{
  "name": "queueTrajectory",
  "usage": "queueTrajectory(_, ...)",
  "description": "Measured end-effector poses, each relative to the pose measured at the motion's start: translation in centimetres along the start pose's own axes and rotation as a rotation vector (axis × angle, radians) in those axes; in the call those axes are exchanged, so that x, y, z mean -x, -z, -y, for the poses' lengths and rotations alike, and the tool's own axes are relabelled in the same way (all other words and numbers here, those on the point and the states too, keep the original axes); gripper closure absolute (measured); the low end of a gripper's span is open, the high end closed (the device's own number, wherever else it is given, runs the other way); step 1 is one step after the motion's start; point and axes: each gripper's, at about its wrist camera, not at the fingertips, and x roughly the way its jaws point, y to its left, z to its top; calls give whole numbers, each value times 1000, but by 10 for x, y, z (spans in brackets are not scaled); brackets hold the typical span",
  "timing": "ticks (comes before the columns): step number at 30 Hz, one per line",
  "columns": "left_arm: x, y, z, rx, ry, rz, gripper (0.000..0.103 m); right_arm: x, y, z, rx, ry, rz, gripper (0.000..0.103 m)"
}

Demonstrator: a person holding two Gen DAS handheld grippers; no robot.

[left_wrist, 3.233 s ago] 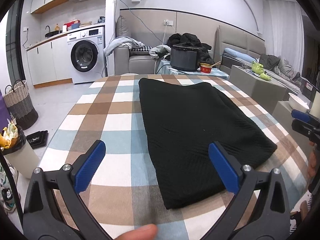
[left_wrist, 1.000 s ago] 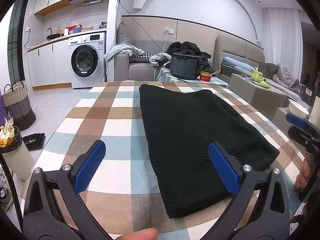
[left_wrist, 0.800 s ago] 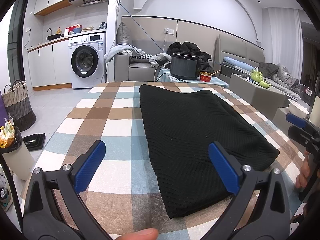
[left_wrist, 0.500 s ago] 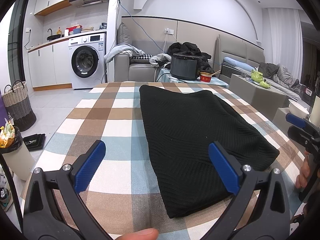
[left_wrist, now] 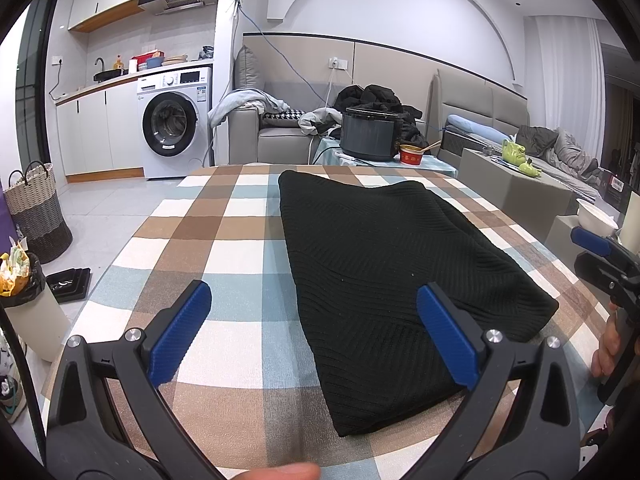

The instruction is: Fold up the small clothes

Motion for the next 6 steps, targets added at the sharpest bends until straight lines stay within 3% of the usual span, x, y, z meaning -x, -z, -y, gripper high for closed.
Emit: queueTrajectory(6,1,-1,0,0,0,2,1,0,0,0,-1,1,-1,0)
